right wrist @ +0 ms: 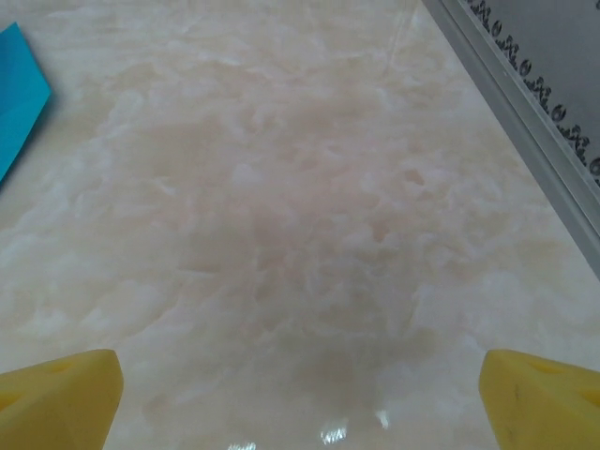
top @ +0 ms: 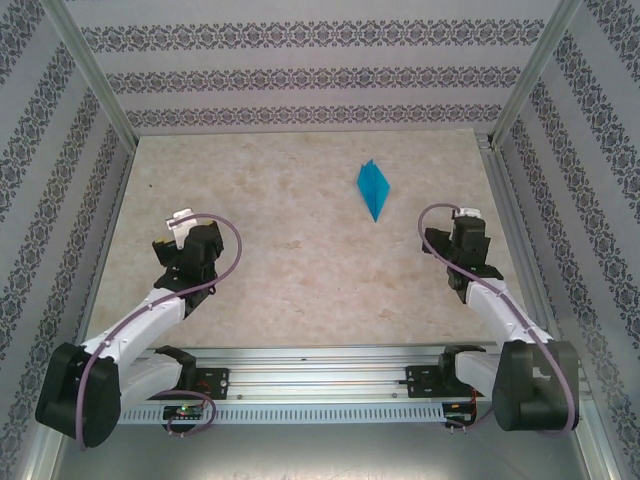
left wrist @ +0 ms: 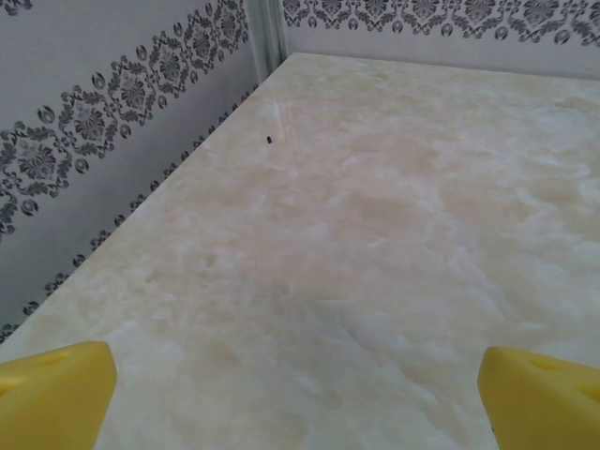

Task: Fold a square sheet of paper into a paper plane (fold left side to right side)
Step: Reset both arms

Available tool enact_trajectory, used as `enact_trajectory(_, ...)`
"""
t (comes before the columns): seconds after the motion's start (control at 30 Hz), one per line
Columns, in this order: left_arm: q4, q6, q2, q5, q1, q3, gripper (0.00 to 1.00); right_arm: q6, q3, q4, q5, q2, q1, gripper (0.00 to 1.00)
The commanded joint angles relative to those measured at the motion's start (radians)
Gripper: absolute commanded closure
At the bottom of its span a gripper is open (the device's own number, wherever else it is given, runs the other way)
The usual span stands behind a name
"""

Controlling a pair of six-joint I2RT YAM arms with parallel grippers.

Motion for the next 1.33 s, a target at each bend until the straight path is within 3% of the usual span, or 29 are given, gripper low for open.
enact_trajectory(0.0,0.200,0.166,0.040,0.006,0.031,-0.025,0.00,-0.063,-0.030,0.383,0.015,0.092,-0.008,0.02)
enact_trajectory(0.07,0.271,0.201,0.080,0.045,0.055,-0.043,0.00,-0.064,-0.050,0.528,-0.012,0.164,-0.009,0.02)
enact_trajectory(0.17,0.412,0.236,0.147,0.140,0.093,-0.079,0.00,-0.051,-0.012,0.561,-0.067,0.224,-0.012,0.02)
enact_trajectory(0.27,0.585,0.260,0.221,0.219,0.126,-0.125,0.00,-0.054,-0.035,0.706,-0.154,0.301,-0.012,0.02)
enact_trajectory(0.4,0.745,0.291,0.287,0.353,0.155,-0.146,0.00,-0.043,-0.110,0.923,-0.138,0.373,-0.014,0.02)
enact_trajectory(0.5,0.839,0.308,0.405,0.436,0.173,-0.132,0.00,-0.044,-0.097,0.869,-0.138,0.361,-0.016,0.02)
enact_trajectory(0.57,0.825,0.326,0.443,0.497,0.178,-0.110,0.00,-0.032,-0.108,0.916,-0.124,0.375,-0.020,0.02)
enact_trajectory(0.63,0.884,0.319,0.488,0.481,0.183,-0.112,0.00,-0.029,-0.107,0.901,-0.114,0.369,-0.020,0.02)
enact_trajectory(0.77,0.802,0.287,0.468,0.521,0.215,-0.092,0.00,-0.034,-0.110,0.911,-0.118,0.371,-0.018,0.02)
enact_trajectory(1.3,0.816,0.290,0.471,0.521,0.216,-0.094,0.00,-0.049,-0.112,0.914,-0.063,0.372,0.005,0.02)
